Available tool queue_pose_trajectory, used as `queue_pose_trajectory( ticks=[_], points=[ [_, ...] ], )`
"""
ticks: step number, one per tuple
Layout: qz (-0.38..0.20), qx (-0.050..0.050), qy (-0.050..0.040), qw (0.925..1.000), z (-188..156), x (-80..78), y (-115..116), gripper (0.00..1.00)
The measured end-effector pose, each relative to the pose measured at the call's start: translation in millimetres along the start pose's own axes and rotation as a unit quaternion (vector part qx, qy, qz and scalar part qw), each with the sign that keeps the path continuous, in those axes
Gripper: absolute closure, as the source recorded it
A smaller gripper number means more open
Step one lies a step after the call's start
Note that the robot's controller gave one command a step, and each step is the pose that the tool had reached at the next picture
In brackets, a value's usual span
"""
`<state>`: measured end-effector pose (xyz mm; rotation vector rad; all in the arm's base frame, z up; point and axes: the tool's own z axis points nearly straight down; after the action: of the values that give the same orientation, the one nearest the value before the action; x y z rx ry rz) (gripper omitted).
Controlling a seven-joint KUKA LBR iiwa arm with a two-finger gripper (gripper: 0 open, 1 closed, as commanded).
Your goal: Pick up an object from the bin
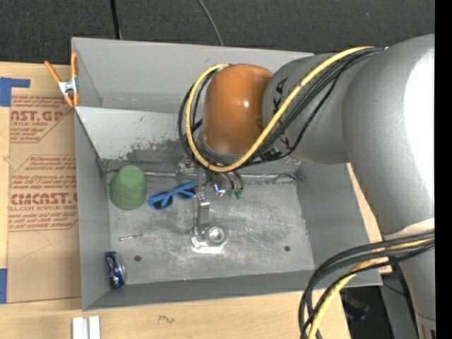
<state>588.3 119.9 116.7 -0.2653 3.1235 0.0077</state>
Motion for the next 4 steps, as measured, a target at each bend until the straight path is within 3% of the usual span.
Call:
queue_pose_trajectory(
  ticks=[1,2,3,4],
  points=[
    [-0.002,0.001,-0.0014,1.0000,44.1,-4.6,2.6,0.00],
    [-0.002,0.000,-0.0038,1.0000,42.4,-5.5,4.1,1.00],
    [-0.052,0.002,-0.0024,0.9987,-116.5,-9.6,19.6,1.00],
    [-0.052,0.001,0.0019,0.9987,-111.1,-7.8,19.5,0.00]
  ],
)
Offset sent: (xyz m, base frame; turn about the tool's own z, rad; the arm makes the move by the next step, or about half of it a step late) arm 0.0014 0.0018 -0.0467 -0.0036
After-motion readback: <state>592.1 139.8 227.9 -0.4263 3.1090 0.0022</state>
